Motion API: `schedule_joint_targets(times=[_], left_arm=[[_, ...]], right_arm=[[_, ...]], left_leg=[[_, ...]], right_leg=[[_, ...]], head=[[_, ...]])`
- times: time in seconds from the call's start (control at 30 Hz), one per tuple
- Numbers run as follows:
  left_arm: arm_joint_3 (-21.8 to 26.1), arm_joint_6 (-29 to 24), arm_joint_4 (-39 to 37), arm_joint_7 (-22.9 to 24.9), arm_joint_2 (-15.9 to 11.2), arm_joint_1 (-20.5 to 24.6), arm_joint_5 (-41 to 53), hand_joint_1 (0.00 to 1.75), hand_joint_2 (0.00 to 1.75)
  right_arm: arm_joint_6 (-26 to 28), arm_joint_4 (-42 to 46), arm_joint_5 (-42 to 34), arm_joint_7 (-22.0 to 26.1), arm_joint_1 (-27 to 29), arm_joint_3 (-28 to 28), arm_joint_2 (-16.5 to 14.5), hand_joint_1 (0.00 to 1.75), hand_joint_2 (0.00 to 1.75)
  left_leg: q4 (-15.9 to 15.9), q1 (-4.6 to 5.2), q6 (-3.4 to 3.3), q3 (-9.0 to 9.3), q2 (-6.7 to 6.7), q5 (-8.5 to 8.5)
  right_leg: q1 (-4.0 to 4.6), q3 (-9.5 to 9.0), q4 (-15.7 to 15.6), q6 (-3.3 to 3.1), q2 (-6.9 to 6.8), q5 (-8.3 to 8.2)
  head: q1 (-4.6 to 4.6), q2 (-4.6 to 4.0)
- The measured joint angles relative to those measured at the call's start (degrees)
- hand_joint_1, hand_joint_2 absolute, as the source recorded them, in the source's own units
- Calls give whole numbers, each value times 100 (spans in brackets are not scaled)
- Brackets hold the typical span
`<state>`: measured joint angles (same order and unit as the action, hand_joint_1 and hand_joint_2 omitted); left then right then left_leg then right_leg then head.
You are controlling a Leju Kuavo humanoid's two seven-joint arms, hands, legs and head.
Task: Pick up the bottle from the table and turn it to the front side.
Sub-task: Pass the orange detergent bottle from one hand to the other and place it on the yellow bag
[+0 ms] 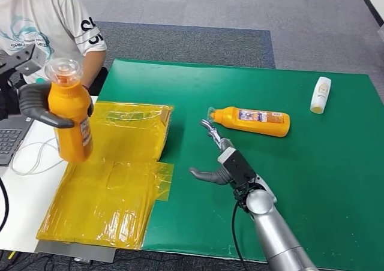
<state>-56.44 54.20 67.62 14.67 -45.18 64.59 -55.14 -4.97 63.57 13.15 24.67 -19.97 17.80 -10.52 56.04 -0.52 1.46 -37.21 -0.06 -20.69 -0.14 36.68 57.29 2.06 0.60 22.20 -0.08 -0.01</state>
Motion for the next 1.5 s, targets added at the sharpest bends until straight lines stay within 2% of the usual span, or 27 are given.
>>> schedule_joint_targets(times=[0.13, 0.23, 0.33, 0.73, 0.87, 0.97, 1.13, 1.27, 1.5], left_arm=[[-1092, -142, 114, 293, -146, 1092, -512, 175, 175], [-1602, -192, 159, 347, -199, 1508, -578, 175, 175], [-1920, -210, 181, 349, -240, 1758, -600, 175, 175], [-2612, -238, 309, 281, -357, 2277, -658, 175, 175], [-2801, -198, 448, 410, -430, 2427, -532, 175, 175], [-2906, -181, 495, 327, -427, 2453, -64, 175, 175], [-3029, -366, 467, -405, -267, 2371, 1460, 175, 175], [-3067, -640, 182, -983, 124, 2073, 2888, 175, 0], [-3099, -786, -348, -1239, 862, 1565, 3703, 175, 0]], right_arm=[[-3, -113, -28, 2, -39, 32, -31, 0, 175], [-1, -160, -43, 6, -56, 53, -46, 0, 175], [3, -194, -51, 9, -81, 56, -50, 0, 175], [3, -246, -56, -2, -124, 93, -82, 0, 175], [6, -250, -56, -17, -141, 109, -83, 0, 175], [12, -248, -75, -33, -163, 132, -91, 0, 175], [-338, -227, -566, 6, -157, 122, -139, 0, 175], [-463, -118, -797, 31, -96, 26, -182, 0, 175], [-507, -43, -753, -3, -75, -62, -251, 0, 175]], left_leg=[[0, 5, 1, 4, 1, 0], [-1, 5, 1, 5, 1, 0], [-1, 2, 2, 4, 0, 2], [-1, 1, 3, 0, 0, 5], [-1, 1, 3, 0, 0, 4], [-1, 1, 3, 0, -1, 5], [-1, 1, 4, 1, -2, 9], [-1, 1, -1, -2, -7, 14], [1, 3, -5, -4, -5, 17]], right_leg=[[-4, -4, 0, 2, 1, -3], [-4, -5, 0, 1, 1, -2], [-2, -5, 1, 1, 0, -2], [-1, -5, 1, 3, -1, -5], [-1, -4, 1, 3, -1, -4], [-1, -3, 1, 3, -2, -4], [0, -2, 0, 2, -4, -7], [-1, -4, -1, 1, -13, -11], [-3, -2, -2, -1, -11, -17]], head=[[2, 0], [1, -1], [0, 0], [0, 0], [1, 0], [1, -1], [-1, -1], [-1, 0], [2, -1]])
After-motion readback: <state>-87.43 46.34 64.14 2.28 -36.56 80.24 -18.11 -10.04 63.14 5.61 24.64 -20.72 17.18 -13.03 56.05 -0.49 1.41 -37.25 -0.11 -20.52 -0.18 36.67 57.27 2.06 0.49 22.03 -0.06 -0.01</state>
